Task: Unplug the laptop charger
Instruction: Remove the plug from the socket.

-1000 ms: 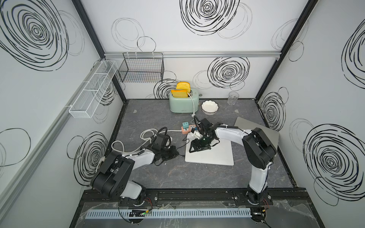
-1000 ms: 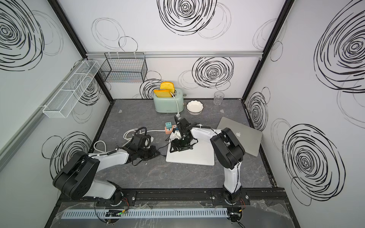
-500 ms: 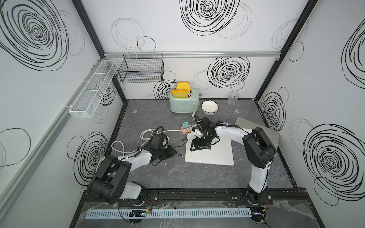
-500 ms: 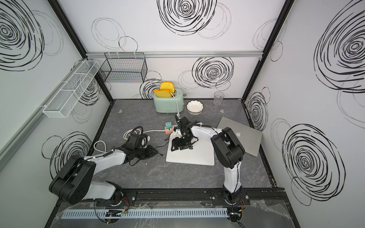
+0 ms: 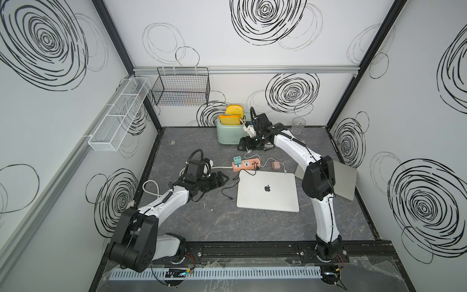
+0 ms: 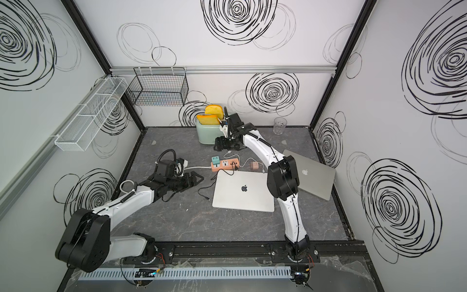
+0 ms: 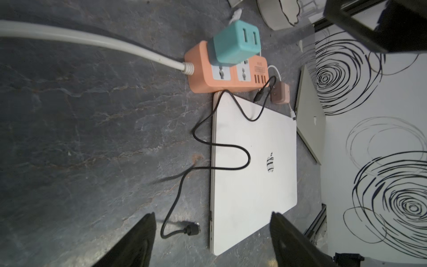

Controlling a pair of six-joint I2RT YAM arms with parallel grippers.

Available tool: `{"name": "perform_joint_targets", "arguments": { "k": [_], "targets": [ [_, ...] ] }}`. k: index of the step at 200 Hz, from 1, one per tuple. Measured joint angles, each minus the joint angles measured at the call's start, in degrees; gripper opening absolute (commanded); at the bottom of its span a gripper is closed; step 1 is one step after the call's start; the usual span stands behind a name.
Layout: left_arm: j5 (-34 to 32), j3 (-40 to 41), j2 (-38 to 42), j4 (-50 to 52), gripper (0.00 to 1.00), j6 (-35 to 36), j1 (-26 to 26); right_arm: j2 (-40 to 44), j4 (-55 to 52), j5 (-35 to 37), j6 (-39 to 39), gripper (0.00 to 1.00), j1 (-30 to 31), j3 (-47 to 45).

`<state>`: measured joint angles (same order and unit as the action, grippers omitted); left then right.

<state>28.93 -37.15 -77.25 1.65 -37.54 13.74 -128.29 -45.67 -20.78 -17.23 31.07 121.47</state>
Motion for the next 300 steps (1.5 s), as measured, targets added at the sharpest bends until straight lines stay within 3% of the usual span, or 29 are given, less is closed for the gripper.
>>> {"name": "perform_joint_targets", "arguments": {
  "k": [40,75,140,194,235,274,300],
  "targets": [
    [3.4,-0.9,-6.5,-2.7,0.83,-1.5,-4.4,-7.3,-0.8,1.5,-2.5,0.8,1.0,1.5],
    [6.1,-1.3,-8.0,-4.2,0.84,-2.1,-7.9,-8.6,0.2,1.3,-4.5,0.8,1.8,1.8],
    [7.1,-1.7,-8.5,-7.1,0.83,-4.4,-8.7,-9.9,-0.5,4.0,-4.7,0.76,4.8,5.5],
    [7.1,-2.9,-11.2,-8.5,0.83,-5.6,-8.4,-10.8,-3.8,7.6,-2.8,0.5,5.9,6.0],
    [7.0,-2.9,-12.3,-9.1,0.83,-5.8,-7.9,-11.0,-5.6,9.8,-1.5,0.48,5.9,7.6],
    [6.3,-3.1,-12.6,-9.5,0.83,-5.9,-6.4,-11.1,-6.1,10.5,-1.0,0.3,6.0,8.0],
    [4.6,-3.9,-14.3,-11.4,0.82,-7.0,-4.1,-11.1,-6.7,10.3,-1.0,0.26,6.0,8.3]
  ]
}}
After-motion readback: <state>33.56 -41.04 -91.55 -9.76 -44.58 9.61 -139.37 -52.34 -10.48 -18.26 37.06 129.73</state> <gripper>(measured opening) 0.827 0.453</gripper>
